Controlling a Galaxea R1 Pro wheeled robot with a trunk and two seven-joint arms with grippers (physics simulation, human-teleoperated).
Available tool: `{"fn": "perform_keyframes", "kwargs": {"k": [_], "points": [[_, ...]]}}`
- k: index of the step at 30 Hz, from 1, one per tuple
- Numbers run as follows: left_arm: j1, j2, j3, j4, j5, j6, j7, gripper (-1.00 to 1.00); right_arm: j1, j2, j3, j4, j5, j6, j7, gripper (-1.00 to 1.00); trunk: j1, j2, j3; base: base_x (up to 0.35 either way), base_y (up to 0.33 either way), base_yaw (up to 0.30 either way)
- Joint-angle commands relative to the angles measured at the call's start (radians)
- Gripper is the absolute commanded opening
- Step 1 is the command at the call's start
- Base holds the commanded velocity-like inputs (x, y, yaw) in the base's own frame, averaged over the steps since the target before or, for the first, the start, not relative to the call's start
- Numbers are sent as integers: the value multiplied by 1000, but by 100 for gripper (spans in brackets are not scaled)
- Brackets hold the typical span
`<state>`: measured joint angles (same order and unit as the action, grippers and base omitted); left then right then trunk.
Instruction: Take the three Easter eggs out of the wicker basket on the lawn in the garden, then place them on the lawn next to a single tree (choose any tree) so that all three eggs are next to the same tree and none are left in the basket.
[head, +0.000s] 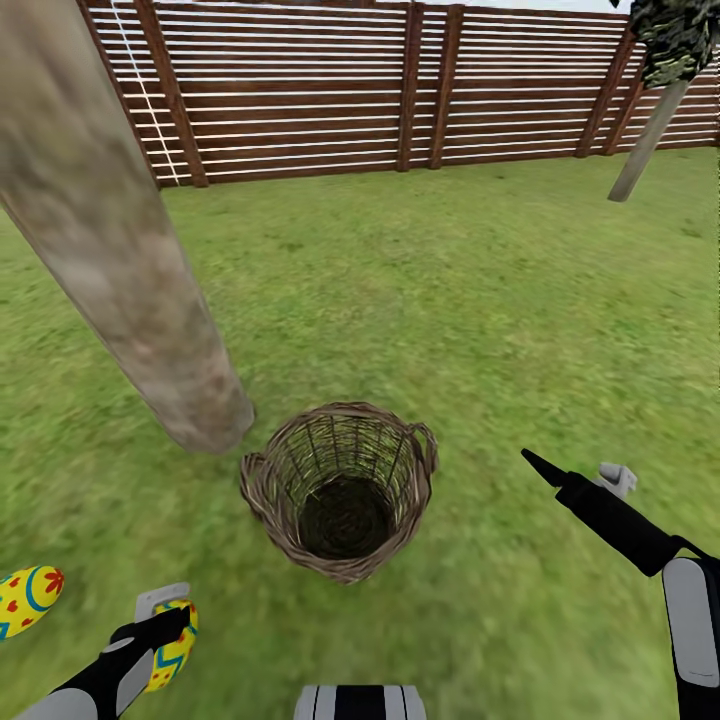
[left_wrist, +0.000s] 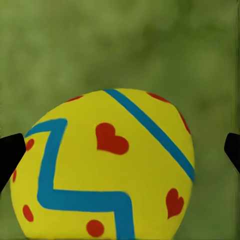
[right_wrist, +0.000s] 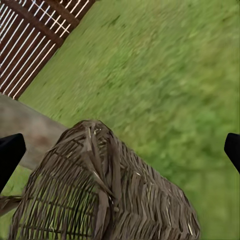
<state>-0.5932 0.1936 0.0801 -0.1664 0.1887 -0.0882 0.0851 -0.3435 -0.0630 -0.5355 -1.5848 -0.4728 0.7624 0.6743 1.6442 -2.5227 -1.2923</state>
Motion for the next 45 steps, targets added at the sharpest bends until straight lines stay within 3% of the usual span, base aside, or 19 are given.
{"fn": "perform_keyframes", "kwargs": {"k": [1,45], "points": [[0,0,4,1,5,-3,-1,100,-1,0,-1,0,-2,6,2,100,-1,0,3,0,0,0],[0,0,4,1,5,-2,0,100,-1,-1,-6,2,-3,6,2,100,-20,10,173,0,0,0]]}}
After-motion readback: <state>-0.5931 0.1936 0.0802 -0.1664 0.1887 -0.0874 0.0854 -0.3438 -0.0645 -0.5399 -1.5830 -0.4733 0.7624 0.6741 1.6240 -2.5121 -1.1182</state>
